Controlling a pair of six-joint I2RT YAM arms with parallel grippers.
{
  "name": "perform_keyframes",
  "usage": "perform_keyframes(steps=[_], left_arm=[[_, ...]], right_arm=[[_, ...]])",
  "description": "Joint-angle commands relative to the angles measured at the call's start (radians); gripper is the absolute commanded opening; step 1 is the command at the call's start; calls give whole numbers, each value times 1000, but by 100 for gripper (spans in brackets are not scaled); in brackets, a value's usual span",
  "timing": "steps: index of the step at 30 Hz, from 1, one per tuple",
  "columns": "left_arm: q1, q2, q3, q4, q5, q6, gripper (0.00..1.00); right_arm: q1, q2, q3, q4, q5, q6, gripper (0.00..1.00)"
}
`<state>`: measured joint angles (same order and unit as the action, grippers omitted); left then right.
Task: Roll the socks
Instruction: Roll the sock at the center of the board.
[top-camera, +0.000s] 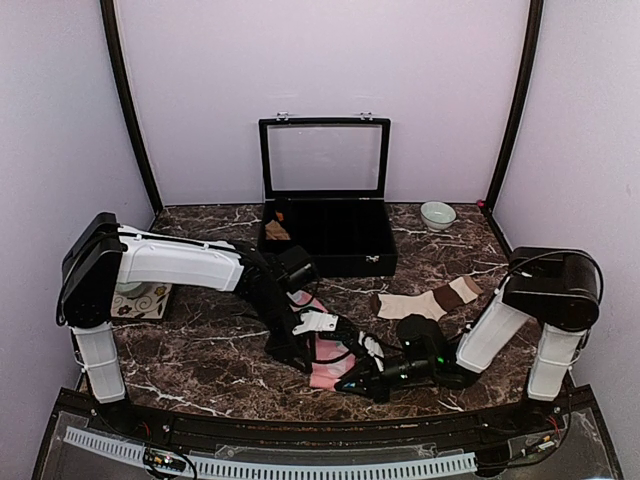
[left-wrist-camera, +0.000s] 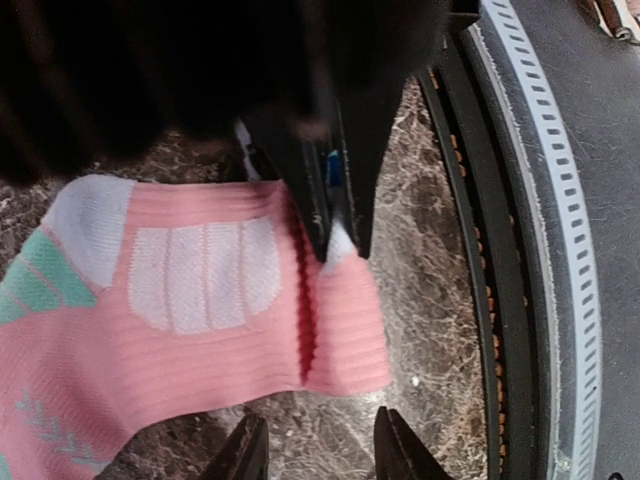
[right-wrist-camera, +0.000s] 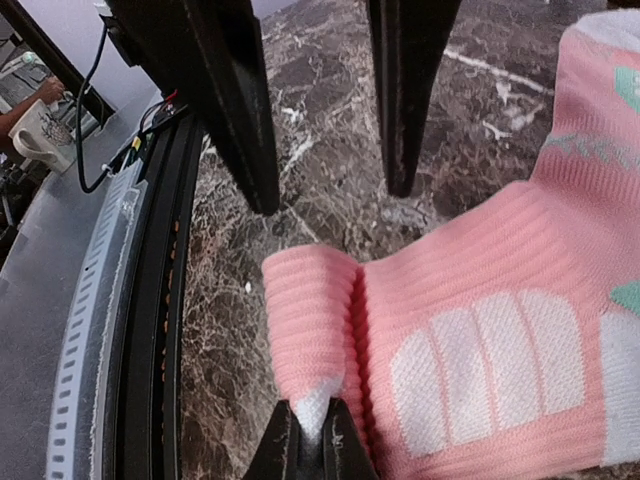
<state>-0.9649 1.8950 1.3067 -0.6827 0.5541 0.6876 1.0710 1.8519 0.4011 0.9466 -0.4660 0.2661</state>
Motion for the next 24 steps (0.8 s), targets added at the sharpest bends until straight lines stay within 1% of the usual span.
perform_keyframes(steps=[1, 5, 7, 9, 11, 13, 14, 16, 18, 20, 22, 24], left_arm=[[-87, 3, -22, 71, -51, 69, 38], [-87, -10, -21, 52, -37, 65, 38], [-77, -42, -57, 72, -35, 27, 38], [-32, -69, -111, 126, -21, -37, 42], [32, -80, -149, 153, -15, -96, 43], [85, -110, -186, 189, -3, -112, 43], [93, -139, -207, 205, -6, -99, 43], [78, -188, -232, 222, -8, -59, 44], [34, -211, -225, 216, -22, -18, 44], [-19, -195, -195, 193, -45, 14, 43], [-69, -165, -153, 163, -55, 19, 42], [-107, -140, -126, 157, -69, 23, 41]], right_arm=[[-34, 91, -16, -398, 6, 113, 0], [-43, 90, -20, -404, 8, 123, 0], [-43, 78, -34, -378, 12, 130, 0], [-45, 66, -46, -362, 20, 130, 0], [-44, 71, -39, -382, 23, 119, 0], [-45, 84, -30, -392, 17, 122, 0], [-46, 89, -24, -397, 10, 127, 0], [-47, 99, -9, -411, 4, 144, 0], [-50, 107, 5, -423, -3, 163, 0], [-53, 112, 5, -407, -9, 187, 0], [-61, 115, -10, -372, -14, 217, 0], [-69, 124, -12, -377, -20, 231, 0]])
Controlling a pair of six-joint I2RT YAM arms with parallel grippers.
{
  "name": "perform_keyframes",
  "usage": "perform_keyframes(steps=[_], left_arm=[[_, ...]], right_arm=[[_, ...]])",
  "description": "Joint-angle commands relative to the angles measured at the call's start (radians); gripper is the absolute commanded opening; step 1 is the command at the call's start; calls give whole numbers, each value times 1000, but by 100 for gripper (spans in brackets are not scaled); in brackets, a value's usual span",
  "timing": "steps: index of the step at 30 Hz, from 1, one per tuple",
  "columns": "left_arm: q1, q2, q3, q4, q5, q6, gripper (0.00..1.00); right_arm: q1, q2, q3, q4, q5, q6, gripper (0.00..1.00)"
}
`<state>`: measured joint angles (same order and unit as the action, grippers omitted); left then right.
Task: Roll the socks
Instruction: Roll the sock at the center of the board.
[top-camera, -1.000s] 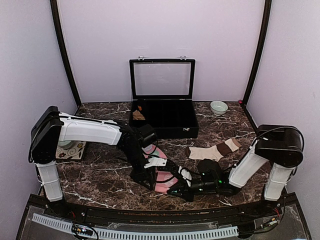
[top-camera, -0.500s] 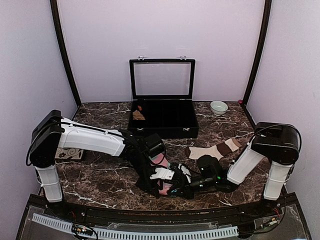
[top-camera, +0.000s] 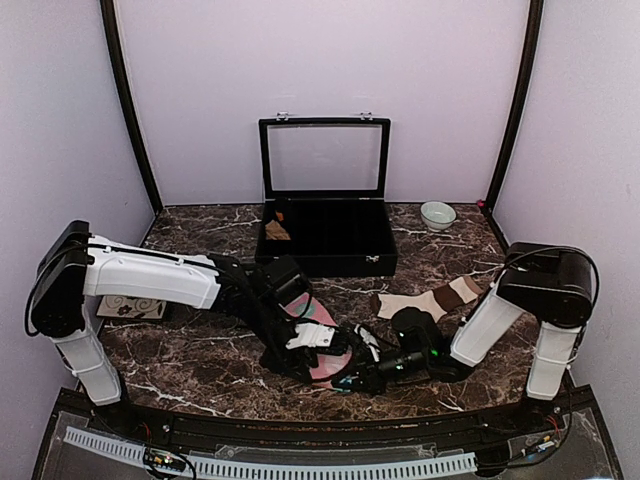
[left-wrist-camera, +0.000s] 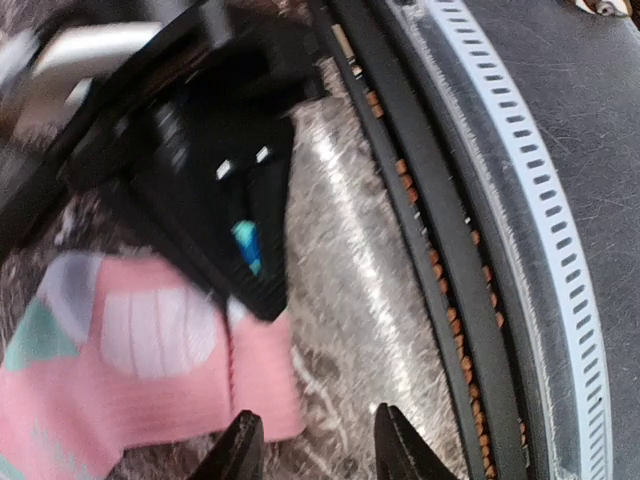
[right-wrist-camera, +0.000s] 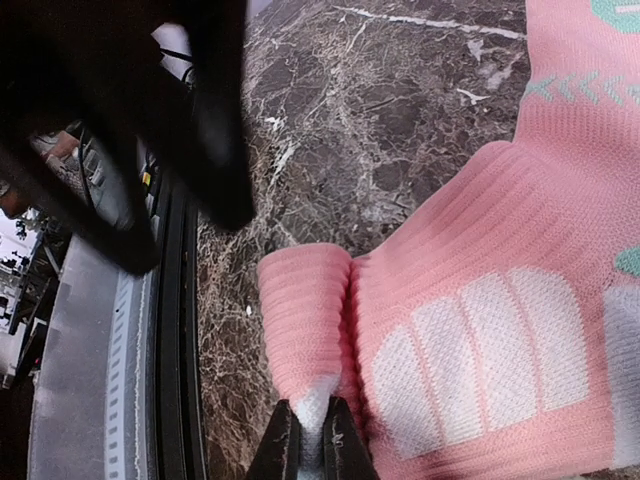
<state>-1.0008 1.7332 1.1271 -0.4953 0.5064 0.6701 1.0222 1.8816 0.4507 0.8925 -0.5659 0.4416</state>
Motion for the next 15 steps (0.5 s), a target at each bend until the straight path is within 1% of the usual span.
perform_keyframes(steps=[1, 3, 6, 11, 15], left_arm=[[-83, 33, 61, -30, -25, 45, 40], [-101, 59, 67, -33, -44, 60, 38], [-110, 101, 65, -17, -109, 70, 36], [-110, 126, 23, 87, -240, 46, 33], [-110, 121, 13, 109, -251, 27, 33]], right_arm=[[-21, 99, -64, -322, 75, 60, 0], [-25, 106, -66, -322, 70, 67, 0], [-29, 110, -71, -318, 66, 72, 0], [-33, 125, -70, -300, 52, 75, 0], [-33, 134, -71, -287, 39, 79, 0]])
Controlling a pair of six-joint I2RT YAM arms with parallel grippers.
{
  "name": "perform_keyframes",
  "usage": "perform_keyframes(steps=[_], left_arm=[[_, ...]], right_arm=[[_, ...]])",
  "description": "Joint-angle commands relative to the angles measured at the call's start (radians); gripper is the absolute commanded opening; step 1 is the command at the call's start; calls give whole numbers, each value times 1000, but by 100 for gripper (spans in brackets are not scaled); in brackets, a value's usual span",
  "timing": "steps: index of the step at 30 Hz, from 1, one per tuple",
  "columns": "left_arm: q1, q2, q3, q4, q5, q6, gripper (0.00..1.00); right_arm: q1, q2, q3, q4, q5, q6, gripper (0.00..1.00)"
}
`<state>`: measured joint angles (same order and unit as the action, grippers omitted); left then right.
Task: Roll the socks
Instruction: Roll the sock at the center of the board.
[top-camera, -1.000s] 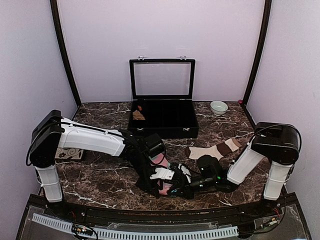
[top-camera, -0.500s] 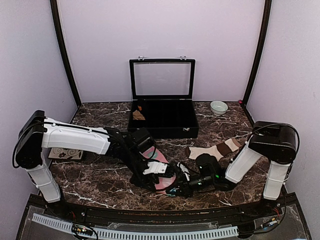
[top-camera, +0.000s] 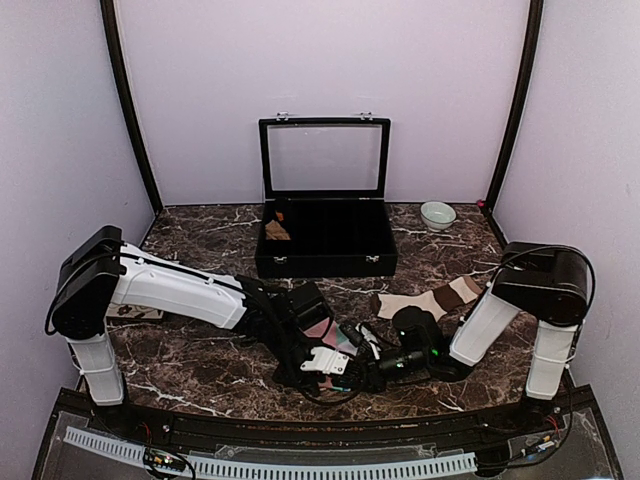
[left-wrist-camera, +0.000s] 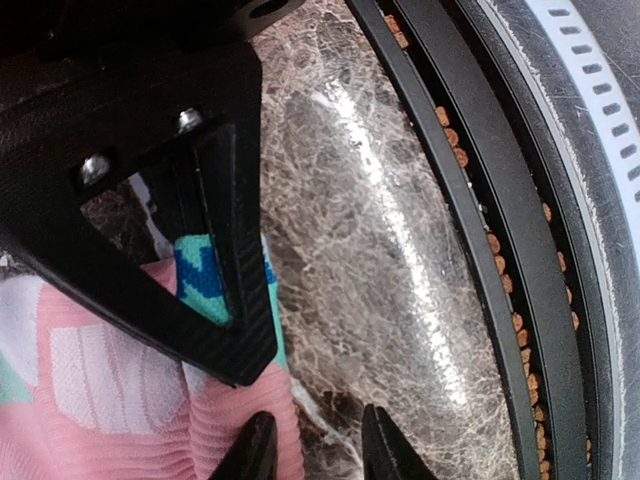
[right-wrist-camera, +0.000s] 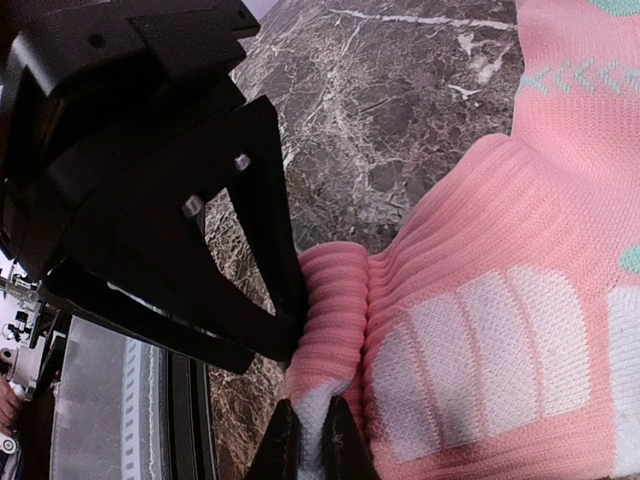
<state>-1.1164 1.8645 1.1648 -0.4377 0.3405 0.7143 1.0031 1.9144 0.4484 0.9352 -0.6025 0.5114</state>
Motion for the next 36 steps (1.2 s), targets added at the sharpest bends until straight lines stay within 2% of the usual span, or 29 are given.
perform_keyframes(steps=[1, 6, 14, 18, 22, 28, 36], left_arm=[[6, -10, -25, 51, -85, -19, 33], [6, -17, -25, 25, -82, -7, 33], [6, -94, 38, -143, 92, 3, 33], [6, -95, 38, -122, 88, -10, 33], [7, -72, 18, -24, -5, -38, 34], [7, -58, -12, 94, -98, -53, 47], [7, -19, -29, 23, -6, -41, 47]], right_arm=[[-14, 101, -70, -329, 76, 9, 0], [-13, 100, -73, -331, 81, 10, 0], [-19, 108, -70, -338, 82, 18, 0], [-21, 111, -70, -334, 80, 21, 0], [-21, 116, -67, -331, 76, 23, 0], [-23, 119, -74, -321, 68, 26, 0], [-24, 128, -81, -288, 61, 38, 0]])
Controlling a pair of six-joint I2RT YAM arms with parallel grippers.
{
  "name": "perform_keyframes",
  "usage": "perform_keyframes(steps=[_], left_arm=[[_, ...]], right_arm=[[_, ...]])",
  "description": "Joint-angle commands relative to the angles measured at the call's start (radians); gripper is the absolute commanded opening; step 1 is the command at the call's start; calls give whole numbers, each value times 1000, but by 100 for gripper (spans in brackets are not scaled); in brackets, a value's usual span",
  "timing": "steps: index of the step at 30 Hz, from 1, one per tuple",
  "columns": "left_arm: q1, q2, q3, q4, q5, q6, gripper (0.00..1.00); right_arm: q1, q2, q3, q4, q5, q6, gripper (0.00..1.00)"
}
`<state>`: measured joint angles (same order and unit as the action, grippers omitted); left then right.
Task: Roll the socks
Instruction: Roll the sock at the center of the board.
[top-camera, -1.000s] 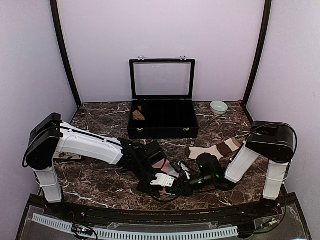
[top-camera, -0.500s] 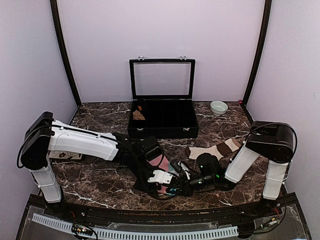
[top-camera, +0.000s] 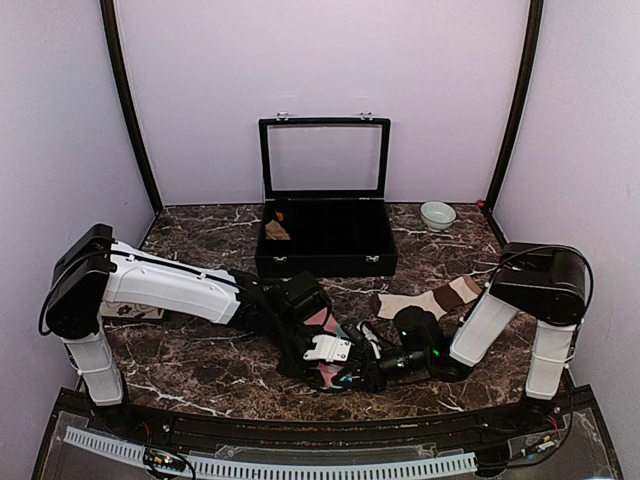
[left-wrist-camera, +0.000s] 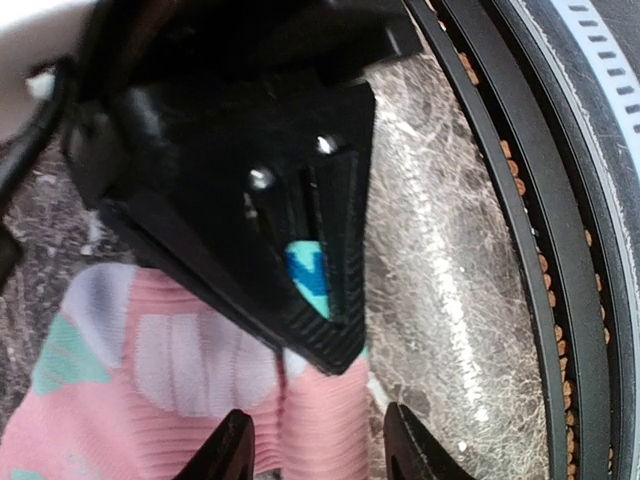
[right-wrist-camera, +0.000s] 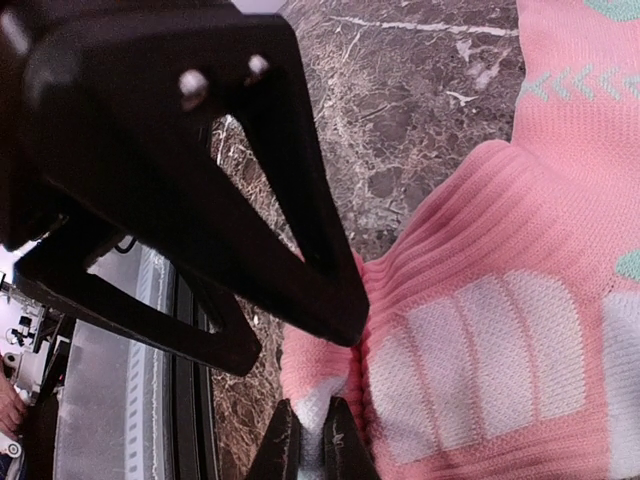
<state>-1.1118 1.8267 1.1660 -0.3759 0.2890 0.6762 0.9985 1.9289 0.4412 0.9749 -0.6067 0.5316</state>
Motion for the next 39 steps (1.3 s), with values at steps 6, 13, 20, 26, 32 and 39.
perform_keyframes(steps=[6, 13, 20, 26, 32, 39], left_arm=[[15, 42, -34, -44, 45, -15, 42], [51, 42, -21, -19, 27, -32, 24], [52, 36, -18, -58, 95, -40, 32], [58, 14, 0, -79, 136, -66, 37], [70, 25, 36, -68, 116, -83, 36], [93, 41, 58, -95, 162, -85, 22]], right_arm=[[-23, 119, -72, -325, 59, 18, 0], [-23, 112, -74, -351, 59, 6, 0], [-25, 107, -68, -375, 70, 0, 0], [-26, 107, -71, -373, 69, 1, 0], [-26, 105, -70, -373, 63, 1, 0], [-26, 111, -72, -362, 61, 3, 0]])
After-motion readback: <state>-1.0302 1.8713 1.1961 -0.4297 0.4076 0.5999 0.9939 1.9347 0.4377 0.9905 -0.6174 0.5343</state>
